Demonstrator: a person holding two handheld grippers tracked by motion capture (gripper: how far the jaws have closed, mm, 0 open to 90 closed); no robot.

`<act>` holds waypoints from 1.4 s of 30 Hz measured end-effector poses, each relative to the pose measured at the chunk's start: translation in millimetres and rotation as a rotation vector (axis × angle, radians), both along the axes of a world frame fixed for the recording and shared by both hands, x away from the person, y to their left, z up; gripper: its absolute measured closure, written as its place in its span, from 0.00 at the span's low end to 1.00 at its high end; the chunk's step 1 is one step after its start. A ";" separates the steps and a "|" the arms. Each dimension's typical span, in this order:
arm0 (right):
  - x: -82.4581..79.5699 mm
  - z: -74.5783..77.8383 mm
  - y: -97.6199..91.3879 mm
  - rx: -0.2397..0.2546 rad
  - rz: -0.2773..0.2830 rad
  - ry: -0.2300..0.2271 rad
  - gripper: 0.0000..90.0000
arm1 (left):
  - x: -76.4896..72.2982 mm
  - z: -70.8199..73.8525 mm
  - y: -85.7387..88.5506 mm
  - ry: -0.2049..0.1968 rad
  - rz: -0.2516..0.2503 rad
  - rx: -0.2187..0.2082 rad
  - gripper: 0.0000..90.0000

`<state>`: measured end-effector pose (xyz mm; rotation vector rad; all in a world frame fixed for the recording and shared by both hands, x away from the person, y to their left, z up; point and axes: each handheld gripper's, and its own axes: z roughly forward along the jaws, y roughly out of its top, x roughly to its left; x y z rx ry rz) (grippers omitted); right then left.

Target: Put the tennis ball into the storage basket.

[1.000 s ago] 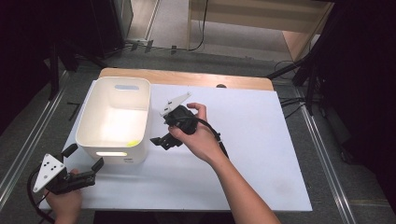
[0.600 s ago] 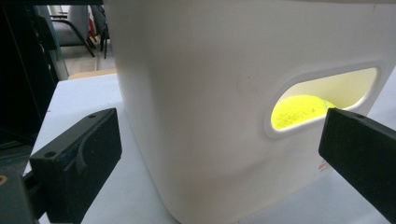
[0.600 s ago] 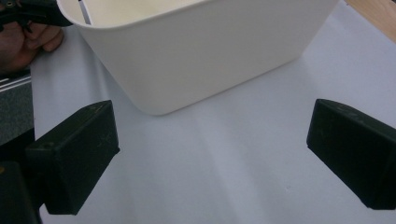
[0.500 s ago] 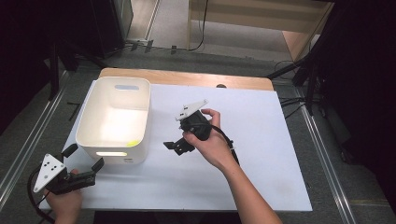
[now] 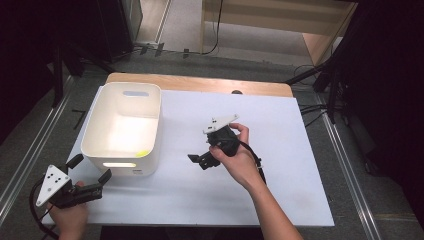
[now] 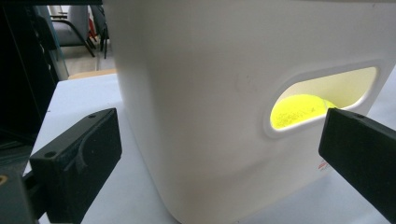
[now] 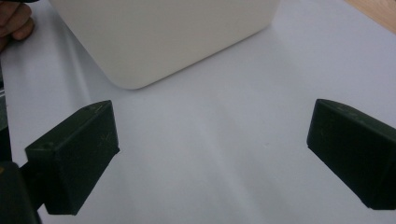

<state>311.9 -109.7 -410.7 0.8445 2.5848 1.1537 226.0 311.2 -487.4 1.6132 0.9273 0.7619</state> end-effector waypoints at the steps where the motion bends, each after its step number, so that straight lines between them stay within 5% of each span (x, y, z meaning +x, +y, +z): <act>1: -0.9 -1.2 -2.0 0.006 -0.011 0.003 0.01 | -0.1 0.0 -0.1 0.000 0.001 0.001 0.00; 42: -38.2 -54.9 -100.5 0.072 -0.240 -0.010 0.01 | -0.3 -0.1 -0.4 0.001 -0.003 0.015 0.00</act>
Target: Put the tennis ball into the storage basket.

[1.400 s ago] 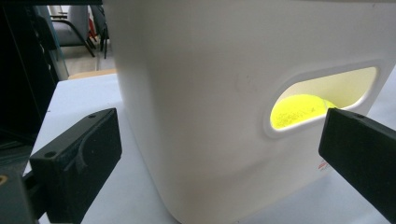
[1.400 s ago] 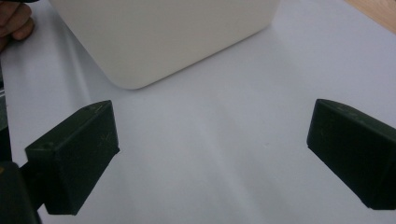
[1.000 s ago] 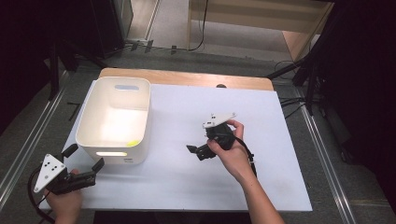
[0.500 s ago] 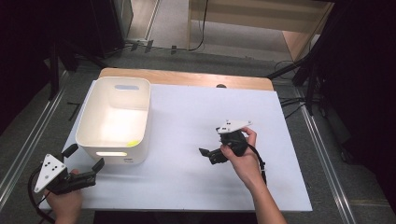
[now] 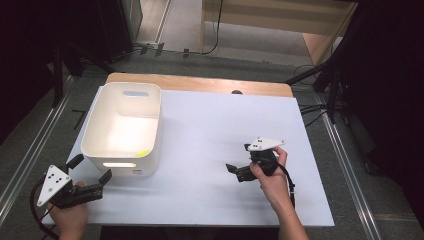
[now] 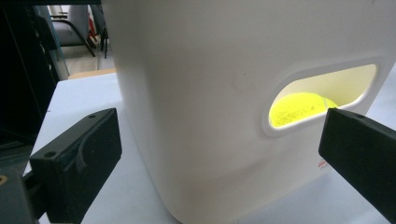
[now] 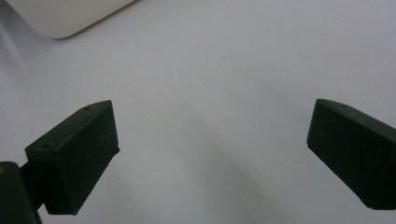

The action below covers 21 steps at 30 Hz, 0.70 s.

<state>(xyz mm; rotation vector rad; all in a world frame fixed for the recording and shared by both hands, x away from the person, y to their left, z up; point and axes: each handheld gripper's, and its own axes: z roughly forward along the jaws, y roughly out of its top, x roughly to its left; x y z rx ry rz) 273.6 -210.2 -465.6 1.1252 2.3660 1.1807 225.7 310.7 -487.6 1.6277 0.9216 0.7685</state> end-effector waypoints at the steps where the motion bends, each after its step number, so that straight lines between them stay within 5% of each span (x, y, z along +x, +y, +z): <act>1: -0.7 -1.1 -2.4 0.001 0.000 -0.005 0.01 | 0.0 0.0 -0.2 -0.001 0.000 -0.002 0.00; 21: -25.3 -16.9 -46.3 0.054 -0.103 -0.037 0.01 | -0.5 -0.2 -0.4 -0.002 0.000 -0.004 0.00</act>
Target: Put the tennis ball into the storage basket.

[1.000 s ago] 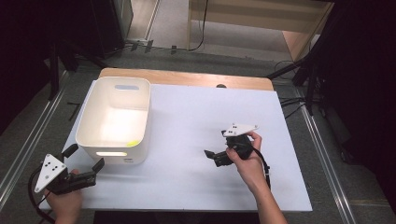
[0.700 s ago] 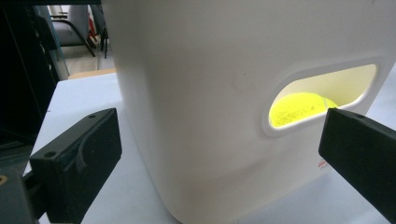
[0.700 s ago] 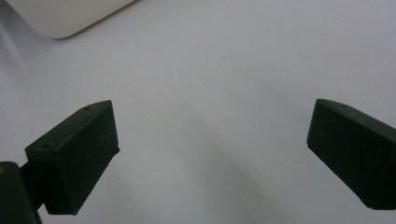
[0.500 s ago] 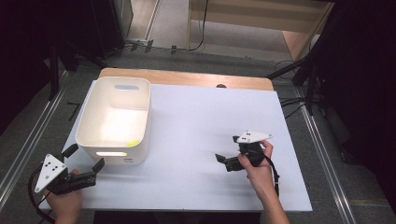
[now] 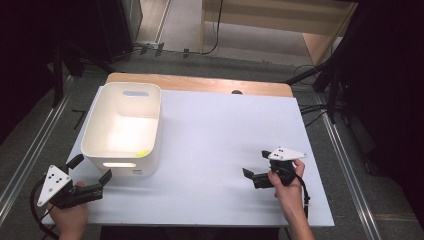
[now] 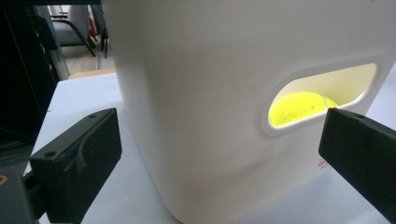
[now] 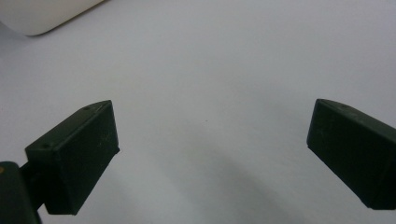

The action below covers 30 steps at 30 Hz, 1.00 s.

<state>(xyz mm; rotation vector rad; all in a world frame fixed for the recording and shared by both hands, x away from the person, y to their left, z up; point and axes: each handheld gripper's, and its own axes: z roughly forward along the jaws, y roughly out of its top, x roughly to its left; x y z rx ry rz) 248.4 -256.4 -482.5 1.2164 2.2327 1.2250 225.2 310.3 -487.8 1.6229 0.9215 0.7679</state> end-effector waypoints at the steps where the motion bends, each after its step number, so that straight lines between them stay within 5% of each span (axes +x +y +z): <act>1: -1.4 -0.2 -2.7 0.003 -0.001 0.001 0.01 | -0.1 0.1 0.5 0.000 0.001 -0.001 0.00; 17: -25.7 -4.4 -49.6 0.019 -0.083 -0.029 0.01 | -0.9 -0.3 -0.8 -0.010 -0.002 0.014 0.00; 30: -37.7 -9.6 -85.1 0.084 -0.145 -0.062 0.01 | -0.3 -0.3 0.9 -0.006 0.002 -0.001 0.00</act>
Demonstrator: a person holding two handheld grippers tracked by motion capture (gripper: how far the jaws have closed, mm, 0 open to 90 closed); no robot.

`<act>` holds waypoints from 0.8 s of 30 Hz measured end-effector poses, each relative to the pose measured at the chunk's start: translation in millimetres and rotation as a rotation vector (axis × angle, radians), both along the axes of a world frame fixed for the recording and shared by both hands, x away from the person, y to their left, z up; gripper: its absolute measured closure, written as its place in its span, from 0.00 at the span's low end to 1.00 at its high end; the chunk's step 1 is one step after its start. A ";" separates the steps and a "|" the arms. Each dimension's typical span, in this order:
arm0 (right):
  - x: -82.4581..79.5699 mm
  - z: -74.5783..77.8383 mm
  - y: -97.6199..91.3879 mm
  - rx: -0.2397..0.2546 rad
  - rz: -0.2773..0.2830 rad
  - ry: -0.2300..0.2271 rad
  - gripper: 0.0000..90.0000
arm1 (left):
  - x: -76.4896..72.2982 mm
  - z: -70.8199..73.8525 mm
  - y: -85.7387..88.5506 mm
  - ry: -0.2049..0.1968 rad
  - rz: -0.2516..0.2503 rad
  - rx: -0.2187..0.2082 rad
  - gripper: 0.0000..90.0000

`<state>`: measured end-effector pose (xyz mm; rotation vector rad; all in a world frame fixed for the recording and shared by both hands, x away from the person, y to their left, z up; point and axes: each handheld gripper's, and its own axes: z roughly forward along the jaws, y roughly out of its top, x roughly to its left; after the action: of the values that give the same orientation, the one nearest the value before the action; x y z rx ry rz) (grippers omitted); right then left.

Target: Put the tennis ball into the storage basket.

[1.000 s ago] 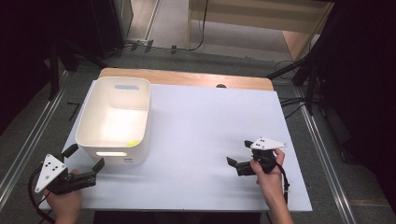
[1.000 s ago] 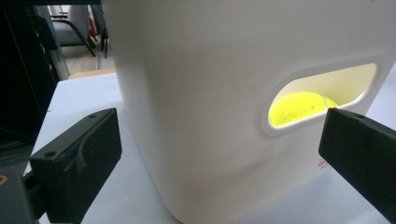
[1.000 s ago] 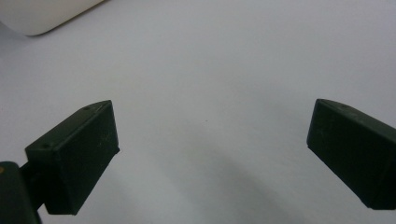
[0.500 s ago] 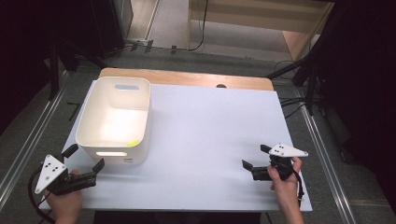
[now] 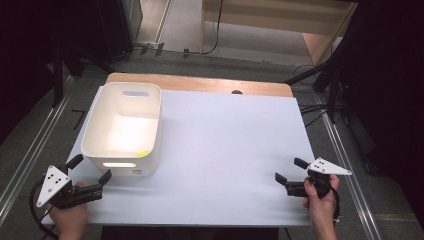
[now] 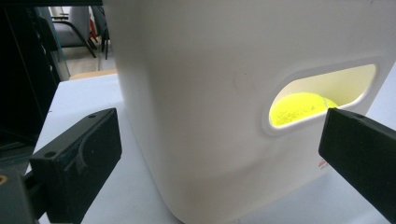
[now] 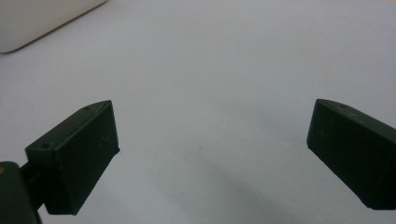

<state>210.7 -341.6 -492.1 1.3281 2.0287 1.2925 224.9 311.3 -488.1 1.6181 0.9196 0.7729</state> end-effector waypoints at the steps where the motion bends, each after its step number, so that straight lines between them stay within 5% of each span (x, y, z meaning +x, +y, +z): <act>1: -0.3 -1.7 -2.7 0.001 -0.006 -0.007 0.01 | 0.0 0.1 0.1 0.002 0.002 0.002 0.00; 24: -18.3 -16.2 -39.2 0.059 -0.087 -0.100 0.01 | -3.4 -0.5 -0.5 -0.004 0.012 0.019 0.00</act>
<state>192.4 -380.7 -508.3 1.3342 1.8584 1.3614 221.4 310.8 -488.6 1.6286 0.9222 0.7956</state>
